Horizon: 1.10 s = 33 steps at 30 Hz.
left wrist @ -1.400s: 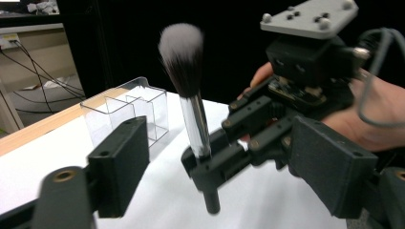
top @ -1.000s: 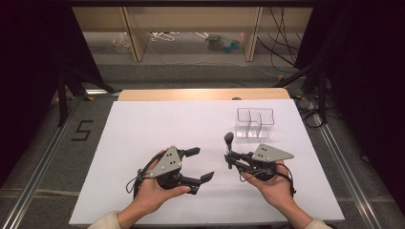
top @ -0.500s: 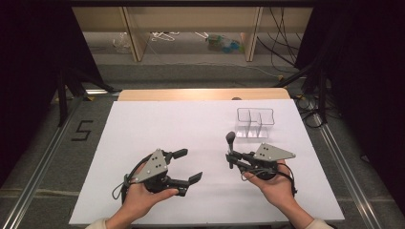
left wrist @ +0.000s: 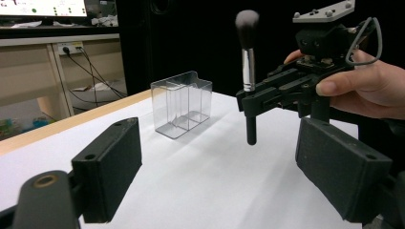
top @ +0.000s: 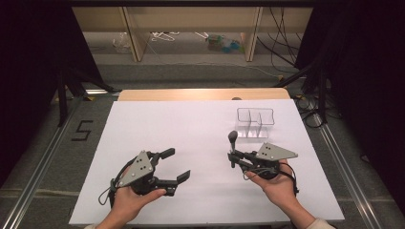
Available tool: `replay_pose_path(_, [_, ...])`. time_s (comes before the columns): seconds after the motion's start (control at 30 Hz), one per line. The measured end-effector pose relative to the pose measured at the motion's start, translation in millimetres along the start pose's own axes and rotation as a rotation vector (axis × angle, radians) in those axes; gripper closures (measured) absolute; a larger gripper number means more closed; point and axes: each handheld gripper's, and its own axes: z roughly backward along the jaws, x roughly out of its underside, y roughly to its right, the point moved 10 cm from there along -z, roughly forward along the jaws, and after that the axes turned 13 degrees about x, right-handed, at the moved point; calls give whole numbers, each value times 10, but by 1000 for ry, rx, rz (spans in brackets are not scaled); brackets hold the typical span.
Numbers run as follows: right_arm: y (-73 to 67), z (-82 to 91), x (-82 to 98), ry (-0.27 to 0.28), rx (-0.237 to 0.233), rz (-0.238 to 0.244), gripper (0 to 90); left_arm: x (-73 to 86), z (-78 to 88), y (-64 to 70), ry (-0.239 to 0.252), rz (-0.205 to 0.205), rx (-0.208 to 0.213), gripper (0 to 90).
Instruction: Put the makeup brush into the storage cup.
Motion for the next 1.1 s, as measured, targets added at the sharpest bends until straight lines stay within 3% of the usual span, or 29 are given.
replay_pose_path(0.2, [66,29,-26,16,23,-2,795,23,138,-65,10,-3,-27,157])
replay_pose_path(0.37, [80,34,-41,30,14,-16,795,49,237,-95,10,-2,-46,157])
replay_pose_path(0.5, [106,47,-31,15,21,-5,795,66,323,-116,8,-15,-60,156])
replay_pose_path(0.57, [134,39,-48,34,34,8,795,69,343,-122,12,-7,-67,156])
replay_pose_path(0.7, [123,42,-41,30,24,-21,795,85,439,-189,15,-9,-88,157])
replay_pose_path(1.1, [163,61,-40,28,30,-20,795,116,541,-255,7,-21,-112,158])
